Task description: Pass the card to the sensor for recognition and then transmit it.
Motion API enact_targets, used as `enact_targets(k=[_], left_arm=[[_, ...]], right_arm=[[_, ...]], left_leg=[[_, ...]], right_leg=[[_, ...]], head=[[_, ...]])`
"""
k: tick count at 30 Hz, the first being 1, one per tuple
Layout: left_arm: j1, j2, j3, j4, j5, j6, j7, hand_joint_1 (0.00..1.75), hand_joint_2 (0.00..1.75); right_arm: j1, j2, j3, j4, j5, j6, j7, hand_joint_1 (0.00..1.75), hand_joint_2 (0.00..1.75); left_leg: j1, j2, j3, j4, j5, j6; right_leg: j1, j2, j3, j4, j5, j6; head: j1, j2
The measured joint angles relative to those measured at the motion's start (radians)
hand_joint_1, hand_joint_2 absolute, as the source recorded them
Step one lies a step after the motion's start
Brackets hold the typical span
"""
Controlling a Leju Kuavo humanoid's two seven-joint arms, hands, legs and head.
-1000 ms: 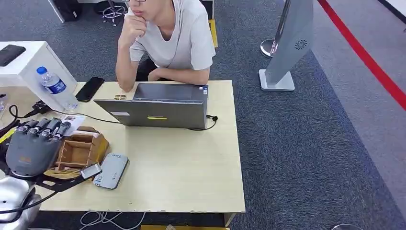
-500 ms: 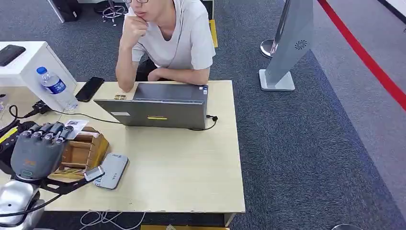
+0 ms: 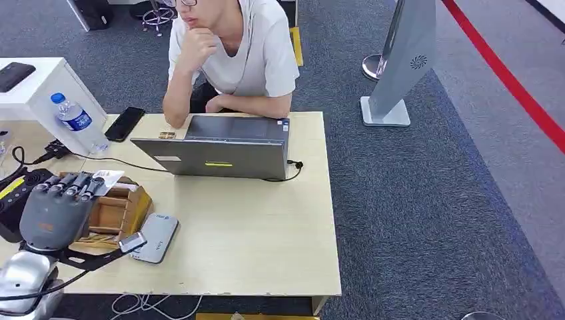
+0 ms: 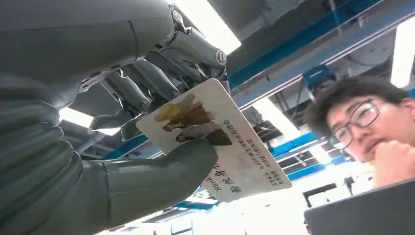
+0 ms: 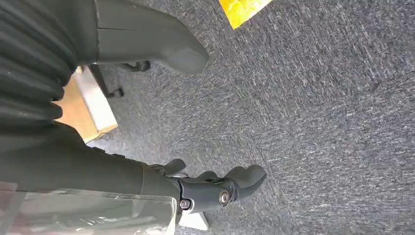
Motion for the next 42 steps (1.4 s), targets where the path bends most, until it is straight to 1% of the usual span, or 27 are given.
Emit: enact_targets(k=[2,3,9,17,23,30,38,42], left_arm=[[-0.005,0.015,-0.030,0.013,0.000,-0.003,0.041,1.75,1.75],[-0.006,0.024,-0.045,0.020,0.000,-0.002,0.051,1.75,1.75],[-0.009,0.041,-0.080,0.041,0.000,-0.002,0.063,1.75,1.75],[-0.016,0.084,-0.165,0.077,0.000,-0.006,0.171,1.75,1.75],[-0.013,0.116,-0.228,0.105,-0.001,-0.006,0.224,1.75,1.75],[-0.004,0.141,-0.280,0.121,-0.001,-0.009,0.252,1.75,1.75],[0.007,0.162,-0.351,0.146,-0.001,-0.019,0.314,1.75,1.75],[0.014,0.166,-0.374,0.154,-0.001,-0.021,0.320,1.75,1.75]], right_arm=[[0.000,0.000,0.000,0.000,0.000,0.000,0.000,0.00,1.75],[0.000,0.000,0.000,0.000,0.000,0.000,0.000,0.00,1.75],[0.000,0.000,0.000,0.000,0.000,0.000,0.000,0.00,1.75],[0.000,0.000,0.000,0.000,0.001,0.008,-0.007,0.00,1.75],[0.000,0.000,0.000,0.000,0.001,0.011,-0.009,0.00,1.75],[0.000,0.000,0.000,0.000,0.002,0.014,-0.007,0.00,1.75],[0.000,0.000,0.000,0.000,0.003,0.014,-0.003,0.00,1.75],[0.001,0.000,0.000,0.000,0.003,0.014,-0.003,0.00,1.75]], left_leg=[[0.000,0.000,0.000,0.000,0.000,0.000],[0.000,0.000,0.000,0.000,0.000,0.000],[0.000,0.000,0.000,0.000,0.000,0.000],[0.000,0.000,0.000,0.000,0.000,0.000],[0.000,0.000,0.000,0.000,0.000,0.000],[0.000,0.000,-0.001,0.000,0.000,0.000],[0.000,0.000,-0.001,0.000,0.000,0.000],[0.000,0.000,-0.001,0.000,0.000,0.000]], right_leg=[[0.000,0.000,0.000,0.000,0.000,0.000],[0.000,0.000,0.000,0.000,0.000,0.000],[0.000,0.000,0.000,0.000,0.000,0.000],[0.000,0.000,0.000,0.000,0.000,0.000],[0.000,0.000,0.000,0.000,0.000,0.000],[0.000,0.000,0.000,0.000,0.000,0.000],[0.000,0.000,0.000,0.000,0.000,0.000],[0.000,0.000,0.000,0.000,0.000,0.000]], head=[[0.000,0.000],[0.000,0.000],[0.000,0.000],[0.000,0.000],[0.000,0.000],[0.001,0.000],[0.002,0.000],[0.002,0.000]])
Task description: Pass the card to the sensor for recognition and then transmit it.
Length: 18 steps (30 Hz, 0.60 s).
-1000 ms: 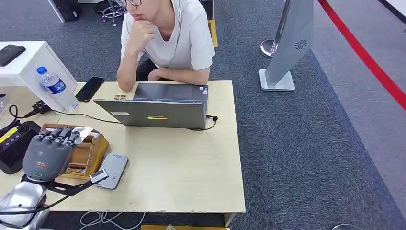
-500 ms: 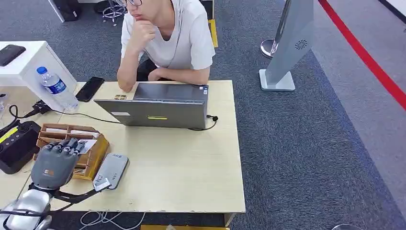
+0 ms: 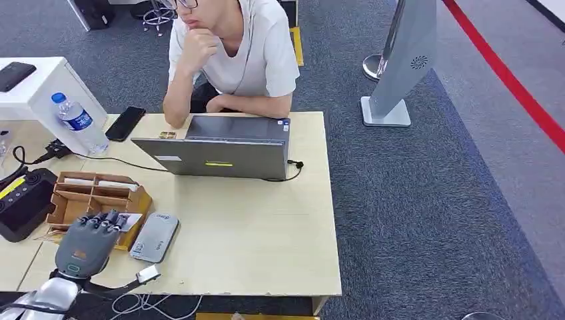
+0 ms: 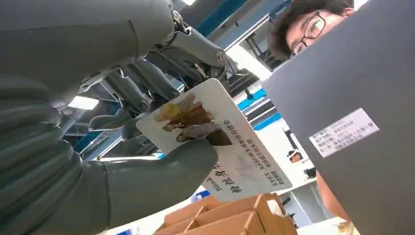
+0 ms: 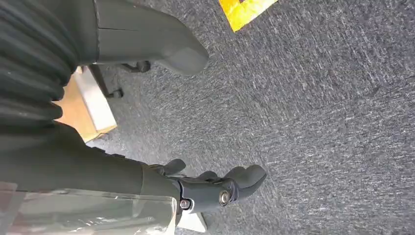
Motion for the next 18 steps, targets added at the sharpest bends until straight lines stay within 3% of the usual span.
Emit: enact_targets(k=[18], left_arm=[[0.002,0.008,-0.145,0.063,0.000,-0.014,0.094,1.75,1.75]], right_arm=[[0.000,0.000,0.000,0.000,0.001,0.007,-0.009,0.00,1.75]], left_leg=[[0.000,0.000,0.000,0.000,0.000,0.000]], right_leg=[[0.000,0.000,0.000,0.000,0.000,0.000]], head=[[-0.001,0.000]])
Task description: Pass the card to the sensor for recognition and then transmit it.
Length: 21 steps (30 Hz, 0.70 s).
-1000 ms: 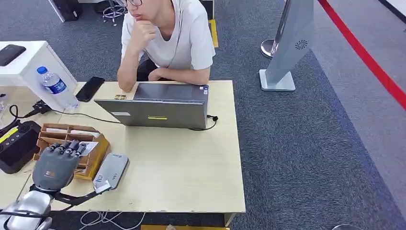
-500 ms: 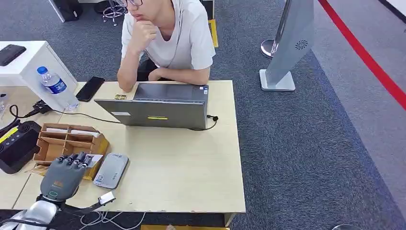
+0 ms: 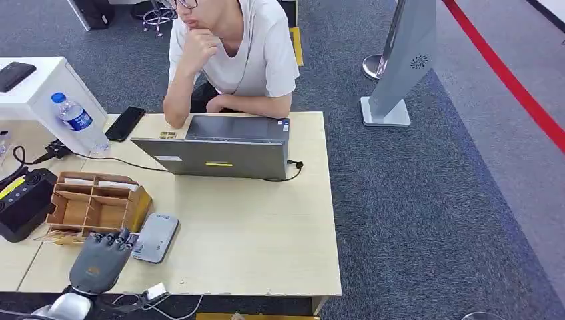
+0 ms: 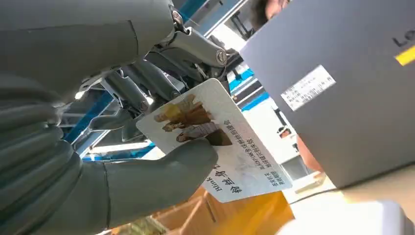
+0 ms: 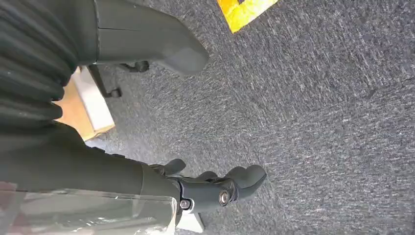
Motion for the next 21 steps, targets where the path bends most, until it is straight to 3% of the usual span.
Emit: enact_targets(k=[8,21], left_arm=[[0.001,-0.001,-0.050,0.010,0.000,-0.041,0.008,1.75,1.75],[0.002,-0.027,-0.103,0.045,0.000,-0.053,0.016,1.75,1.75]], right_arm=[[0.000,0.000,0.000,0.000,0.000,0.009,-0.002,0.00,1.75],[0.000,0.000,-0.001,0.000,0.000,0.010,-0.002,0.00,1.75]], left_leg=[[0.000,0.000,0.000,0.000,0.000,0.000],[0.000,-0.001,0.000,0.000,0.000,0.000]], right_leg=[[0.000,0.000,0.000,0.000,0.000,0.000],[0.000,-0.001,0.000,0.000,0.000,0.000]], head=[[0.000,0.000],[0.000,0.000]])
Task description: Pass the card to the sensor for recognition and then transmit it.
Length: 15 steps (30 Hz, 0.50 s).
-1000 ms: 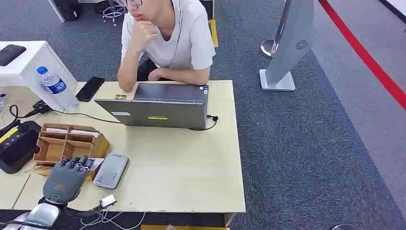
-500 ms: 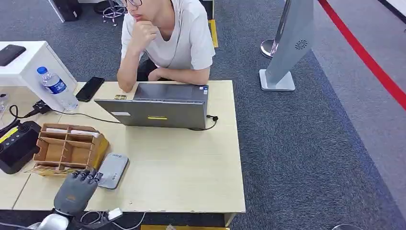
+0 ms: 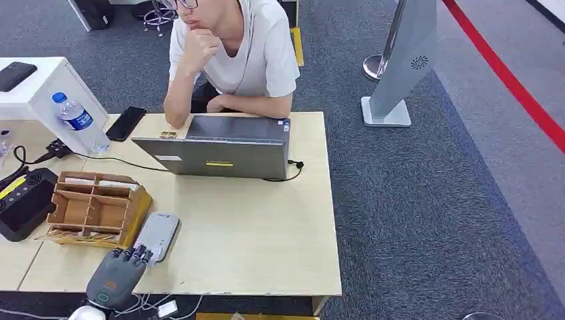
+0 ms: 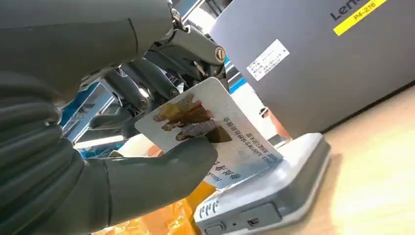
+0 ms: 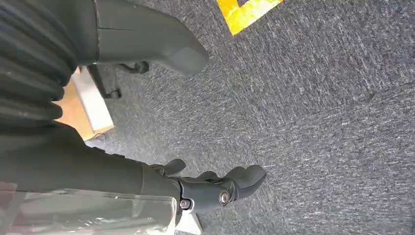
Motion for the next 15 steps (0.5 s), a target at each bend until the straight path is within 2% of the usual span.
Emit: enact_targets(k=[7,11,15], left_arm=[[-0.002,-0.009,-0.002,0.004,0.000,-0.010,0.010,1.75,1.75],[-0.011,0.004,-0.002,-0.005,0.000,-0.011,0.011,1.75,1.75],[-0.013,0.027,0.032,-0.041,0.000,-0.019,-0.043,1.75,1.75]], right_arm=[[0.000,0.000,0.000,0.000,0.001,0.000,0.004,0.00,1.75],[0.000,0.000,0.000,0.000,0.004,0.001,0.006,0.00,1.75],[0.000,0.000,0.000,0.000,0.015,0.003,0.006,0.00,1.75]], left_leg=[[0.000,0.000,0.000,0.000,0.000,0.000],[0.000,0.000,0.000,0.000,0.000,0.000],[0.000,0.000,0.000,0.000,0.000,0.000]], right_leg=[[0.000,0.000,0.000,0.000,0.000,0.000],[0.000,0.000,0.000,0.000,0.000,0.000],[0.000,0.000,0.000,0.000,0.000,0.000]], head=[[0.000,0.000],[0.000,0.000],[0.000,0.000]])
